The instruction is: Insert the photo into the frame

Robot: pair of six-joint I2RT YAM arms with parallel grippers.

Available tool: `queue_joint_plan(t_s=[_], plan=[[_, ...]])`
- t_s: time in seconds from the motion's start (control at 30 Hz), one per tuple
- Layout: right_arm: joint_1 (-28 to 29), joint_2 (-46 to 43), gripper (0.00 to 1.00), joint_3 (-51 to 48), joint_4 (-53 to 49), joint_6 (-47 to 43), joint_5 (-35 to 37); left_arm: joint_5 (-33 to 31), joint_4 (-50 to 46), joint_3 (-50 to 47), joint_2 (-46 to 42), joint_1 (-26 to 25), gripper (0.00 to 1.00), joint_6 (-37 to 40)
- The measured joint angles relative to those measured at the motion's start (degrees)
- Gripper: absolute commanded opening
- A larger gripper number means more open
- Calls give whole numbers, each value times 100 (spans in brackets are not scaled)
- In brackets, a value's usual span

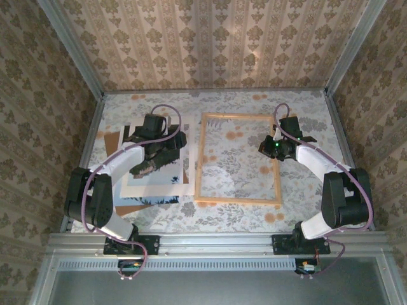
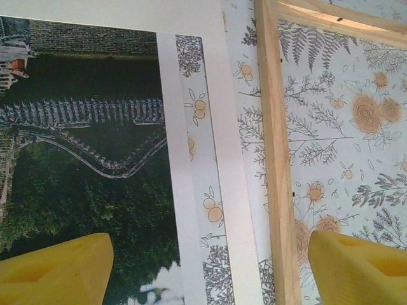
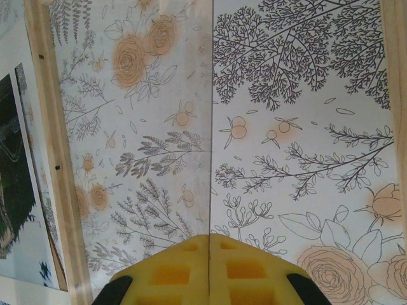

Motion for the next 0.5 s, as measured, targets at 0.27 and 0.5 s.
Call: queue_joint_plan(t_s=[0.27,0.5], plan=[[0,2,0,31,-24,-48,13,-20,0,0,0,0,82,2],[0,17,0,85,-33,-111,13,-20,0,0,0,0,82,2]])
